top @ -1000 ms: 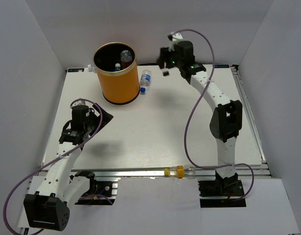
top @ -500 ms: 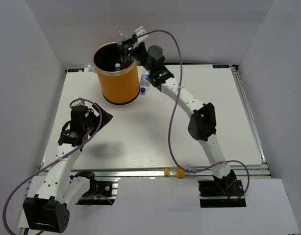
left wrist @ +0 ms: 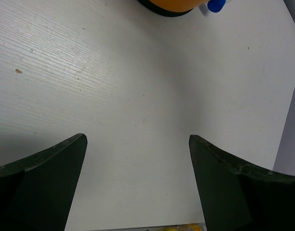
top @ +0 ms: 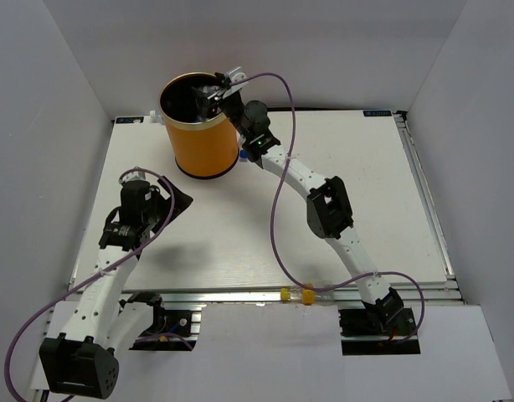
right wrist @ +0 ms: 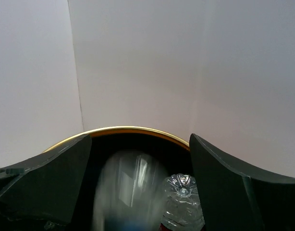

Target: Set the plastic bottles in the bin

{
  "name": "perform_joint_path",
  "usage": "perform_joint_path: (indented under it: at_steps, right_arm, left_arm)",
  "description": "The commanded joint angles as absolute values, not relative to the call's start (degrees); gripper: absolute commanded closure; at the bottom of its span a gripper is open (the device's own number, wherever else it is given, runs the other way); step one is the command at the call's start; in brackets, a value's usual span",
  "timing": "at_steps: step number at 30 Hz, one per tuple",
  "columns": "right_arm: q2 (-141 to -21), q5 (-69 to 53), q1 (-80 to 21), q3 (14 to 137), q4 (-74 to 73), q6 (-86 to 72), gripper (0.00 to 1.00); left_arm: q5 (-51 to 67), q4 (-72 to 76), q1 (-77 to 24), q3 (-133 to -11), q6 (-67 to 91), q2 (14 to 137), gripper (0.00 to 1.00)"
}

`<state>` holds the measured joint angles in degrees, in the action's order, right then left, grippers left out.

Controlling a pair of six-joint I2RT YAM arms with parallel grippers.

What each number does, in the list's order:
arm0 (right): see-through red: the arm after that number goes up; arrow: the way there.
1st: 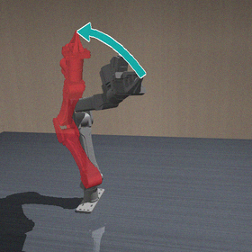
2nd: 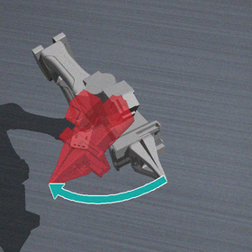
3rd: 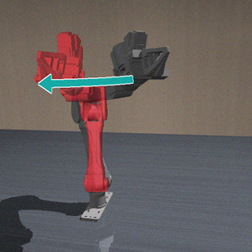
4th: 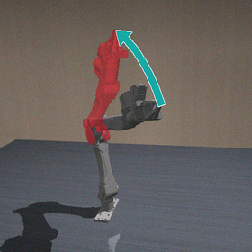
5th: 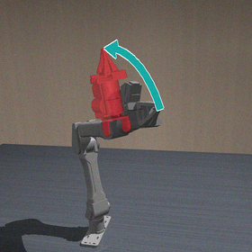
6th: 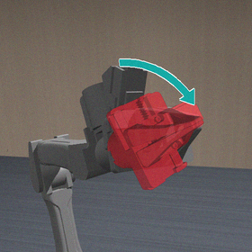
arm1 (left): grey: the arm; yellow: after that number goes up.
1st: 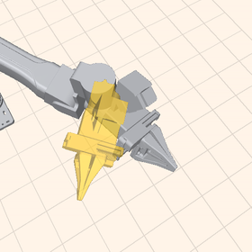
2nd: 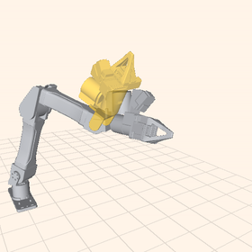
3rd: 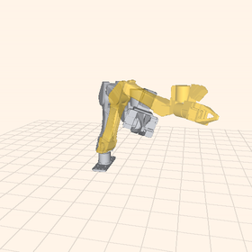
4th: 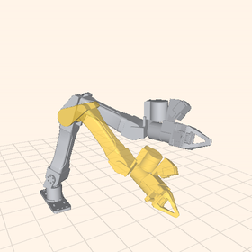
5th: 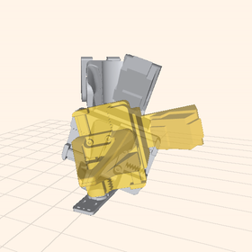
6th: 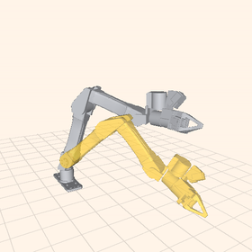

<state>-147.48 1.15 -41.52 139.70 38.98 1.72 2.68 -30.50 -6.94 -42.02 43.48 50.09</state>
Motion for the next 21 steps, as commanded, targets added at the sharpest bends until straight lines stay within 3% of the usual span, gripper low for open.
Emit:
perform_joint_path:
  at_steps: [1,6,11,15,19,21]
  right_arm:
    - [-143.8,1.8,-41.5,139.6,43.6,1.1,0.11]
    - [-139.6,0.5,-41.4,137.6,40.3,3.8,0.11]
    - [-130.4,-6.3,-41.2,134.1,24.9,7.9,0.11]
    - [-112.1,-2.5,-40.4,117.4,16.3,11.4,0.11]
    - [-97.4,-11.5,-37.2,100.9,4.4,13.0,0.11]
    - [-91.2,-13.7,-36.6,95.8,-11.2,16.2,0.10]
  left_arm:
    - [3.5,-30.8,-7.1,-42.6,42.5,49.7,0.02]
    - [3.3,-30.9,-7.1,-42.8,42.7,49.0,0.02]
    - [2.7,-32.1,-7.1,-43.5,42.8,47.9,0.02]
    - [4.1,-32.3,-7.1,-42.8,43.6,46.1,0.02]
    - [5.4,-32.5,-7.1,-41.6,43.3,44.3,0.02]
    - [5.6,-33.1,-7.1,-41.7,43.2,44.0,0.02]
